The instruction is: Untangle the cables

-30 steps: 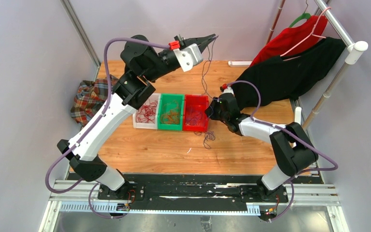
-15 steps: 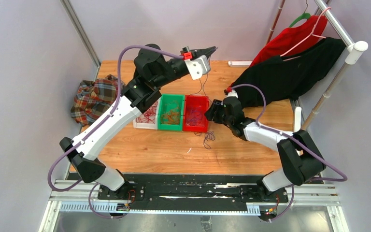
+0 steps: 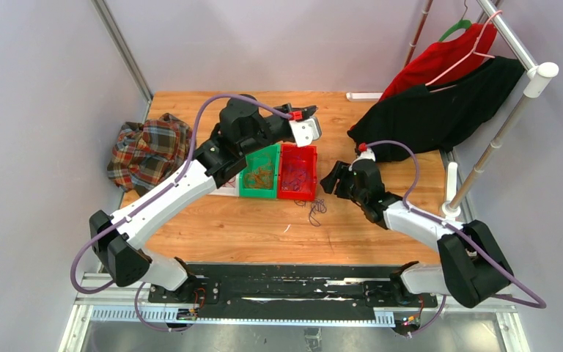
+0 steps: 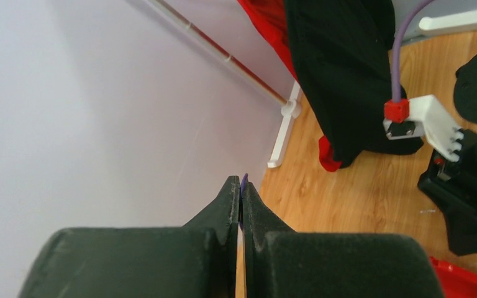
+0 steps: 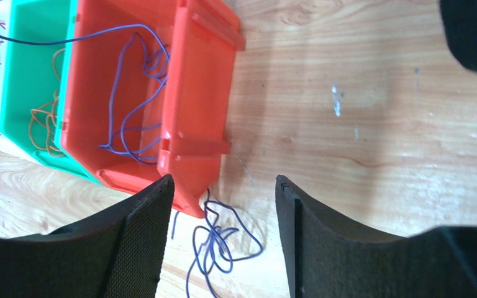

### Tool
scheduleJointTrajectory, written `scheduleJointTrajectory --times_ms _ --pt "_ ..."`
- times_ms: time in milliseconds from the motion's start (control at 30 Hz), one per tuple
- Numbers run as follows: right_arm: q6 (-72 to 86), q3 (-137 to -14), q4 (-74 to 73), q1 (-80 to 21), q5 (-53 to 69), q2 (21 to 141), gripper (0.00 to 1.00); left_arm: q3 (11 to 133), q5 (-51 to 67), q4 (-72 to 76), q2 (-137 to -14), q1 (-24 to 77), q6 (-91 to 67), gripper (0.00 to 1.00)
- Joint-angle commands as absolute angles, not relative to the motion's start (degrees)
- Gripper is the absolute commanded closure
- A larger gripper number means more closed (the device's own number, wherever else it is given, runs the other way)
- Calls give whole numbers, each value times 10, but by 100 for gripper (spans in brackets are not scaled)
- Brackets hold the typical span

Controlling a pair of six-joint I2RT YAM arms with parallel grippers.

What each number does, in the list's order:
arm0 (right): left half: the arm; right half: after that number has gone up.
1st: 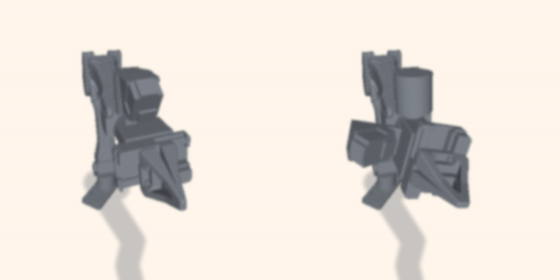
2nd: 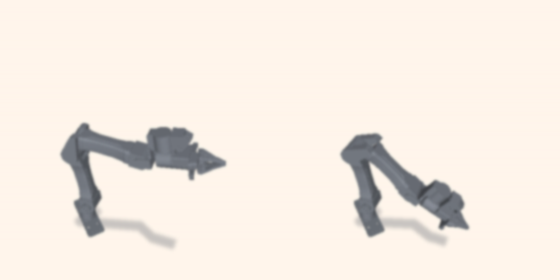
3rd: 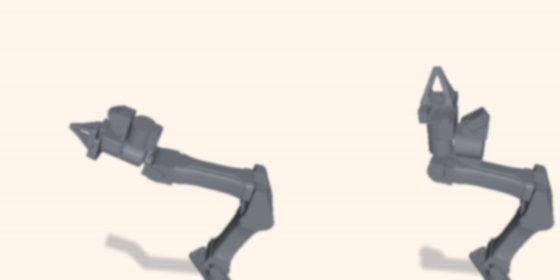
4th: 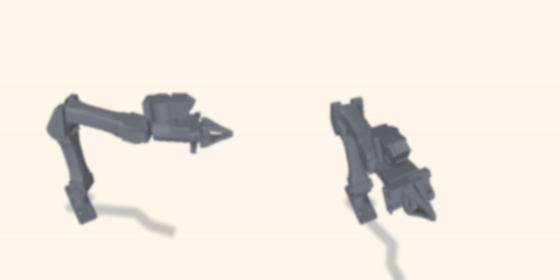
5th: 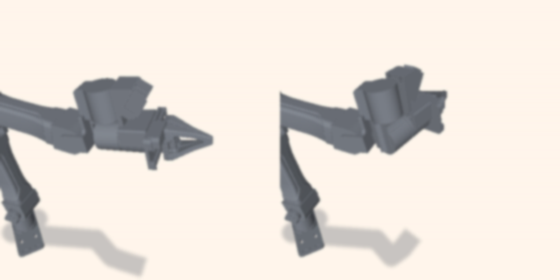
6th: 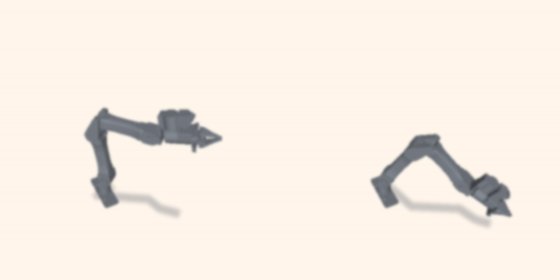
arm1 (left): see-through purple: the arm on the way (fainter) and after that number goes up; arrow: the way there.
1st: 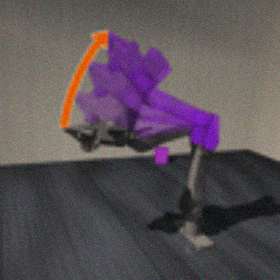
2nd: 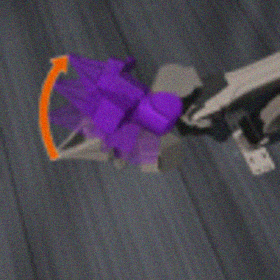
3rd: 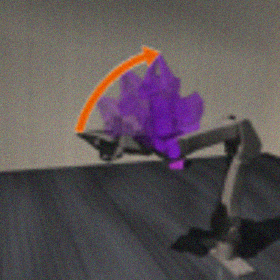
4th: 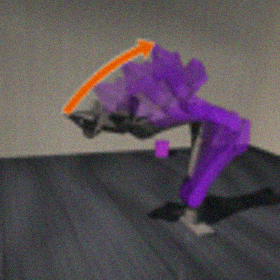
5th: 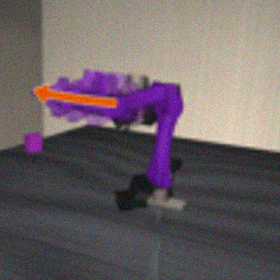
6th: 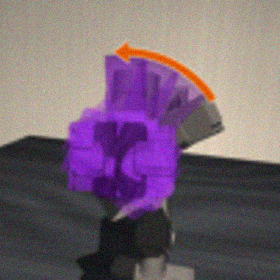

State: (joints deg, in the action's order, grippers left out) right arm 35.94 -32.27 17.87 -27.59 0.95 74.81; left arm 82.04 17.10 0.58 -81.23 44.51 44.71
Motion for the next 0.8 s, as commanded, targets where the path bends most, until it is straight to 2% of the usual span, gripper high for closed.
scheduleJointTrajectory --times_ms 0,267,467,767 --pt "355 -300 149 -268 -28 726 42 809 134 24 -800 451 472 100" --pt "354 -269 116 -268 -54 652 53 781 129 44 -826 450 477 100" --pt "349 -249 108 -268 -56 631 53 765 117 29 -852 447 534 100" --pt "348 -244 118 -269 -33 649 56 731 96 95 -887 427 639 100"
